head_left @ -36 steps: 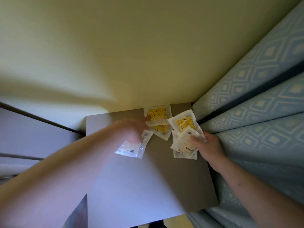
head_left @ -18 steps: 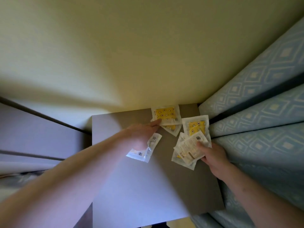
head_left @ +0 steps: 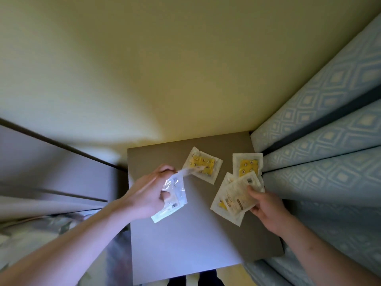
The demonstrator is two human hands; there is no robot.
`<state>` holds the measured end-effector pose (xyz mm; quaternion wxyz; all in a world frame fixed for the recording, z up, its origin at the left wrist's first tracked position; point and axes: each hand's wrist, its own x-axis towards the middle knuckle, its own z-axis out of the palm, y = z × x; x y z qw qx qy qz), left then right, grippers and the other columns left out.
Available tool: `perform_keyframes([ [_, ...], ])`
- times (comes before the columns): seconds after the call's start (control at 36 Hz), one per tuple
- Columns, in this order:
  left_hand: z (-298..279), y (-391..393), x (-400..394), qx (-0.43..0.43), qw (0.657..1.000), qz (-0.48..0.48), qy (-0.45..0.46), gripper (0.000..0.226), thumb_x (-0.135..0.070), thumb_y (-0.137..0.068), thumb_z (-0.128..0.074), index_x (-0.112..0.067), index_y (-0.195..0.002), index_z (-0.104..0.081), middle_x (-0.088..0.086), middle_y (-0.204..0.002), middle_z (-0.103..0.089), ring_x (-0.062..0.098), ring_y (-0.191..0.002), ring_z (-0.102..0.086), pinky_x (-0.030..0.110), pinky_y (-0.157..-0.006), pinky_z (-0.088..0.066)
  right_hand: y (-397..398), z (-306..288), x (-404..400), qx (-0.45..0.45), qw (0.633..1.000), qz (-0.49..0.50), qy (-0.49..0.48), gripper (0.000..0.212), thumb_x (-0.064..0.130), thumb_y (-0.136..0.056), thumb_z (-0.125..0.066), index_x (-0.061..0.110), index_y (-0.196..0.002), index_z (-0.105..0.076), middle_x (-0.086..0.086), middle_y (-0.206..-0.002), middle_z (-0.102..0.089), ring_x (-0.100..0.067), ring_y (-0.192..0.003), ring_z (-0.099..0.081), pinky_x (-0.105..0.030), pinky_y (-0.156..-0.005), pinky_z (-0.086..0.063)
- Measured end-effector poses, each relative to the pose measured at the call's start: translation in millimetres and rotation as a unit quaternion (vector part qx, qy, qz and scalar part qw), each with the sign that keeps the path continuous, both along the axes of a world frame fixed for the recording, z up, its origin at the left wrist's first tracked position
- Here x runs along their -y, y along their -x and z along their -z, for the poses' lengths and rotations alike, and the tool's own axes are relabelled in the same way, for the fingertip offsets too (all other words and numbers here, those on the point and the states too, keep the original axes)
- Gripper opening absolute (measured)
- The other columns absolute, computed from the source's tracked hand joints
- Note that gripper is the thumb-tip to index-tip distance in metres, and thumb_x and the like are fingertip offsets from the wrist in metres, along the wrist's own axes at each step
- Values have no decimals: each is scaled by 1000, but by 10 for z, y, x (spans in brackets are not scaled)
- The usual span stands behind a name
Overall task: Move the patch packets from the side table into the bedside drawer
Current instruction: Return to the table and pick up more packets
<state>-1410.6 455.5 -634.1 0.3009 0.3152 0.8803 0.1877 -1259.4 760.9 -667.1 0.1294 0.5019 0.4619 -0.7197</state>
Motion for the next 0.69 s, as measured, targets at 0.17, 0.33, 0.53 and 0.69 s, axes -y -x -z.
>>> perform_keyframes([
  [0.17, -135, -159, 246, 37, 996, -76, 6, 52, -18, -91, -63, -30, -139, -47, -35, -133, -35, 0, -92, -62, 22, -93, -46, 222, -171, 151, -11, 989, -116, -87, 18, 22, -95, -65, 21, -112, -71, -4, -107, -76, -26, -106, -69, -53, -98, -53],
  [0.33, -176, -124, 450, 26, 994, -109, 9, 45, -17, -89, -67, -27, -131, -56, -34, -126, -43, 5, -92, -65, 29, -90, -49, 900, -19, 326, -27, 913, -323, -249, 10, 31, -95, -64, 26, -102, -70, 6, -98, -72, -13, -90, -68, -32, -69, -58],
  [0.53, -181, -115, 679, -7, 987, -160, 20, 25, -19, -85, -72, -33, -104, -64, -27, -111, -59, 4, -87, -62, 23, -74, -46, 1182, 254, 539, -1, 876, -354, -328, 15, 25, -94, -65, 16, -105, -71, -1, -98, -69, -17, -85, -63, -25, -58, -48],
  [0.69, -327, -234, 752, -24, 971, -236, 16, 31, -27, -82, -74, -36, -102, -51, -18, -85, -62, 13, -77, -55, 33, -70, -50, 874, 25, 686, -8, 881, -314, -353, 9, 25, -93, -68, 18, -96, -71, 4, -88, -69, -12, -80, -66, -31, -60, -57],
])
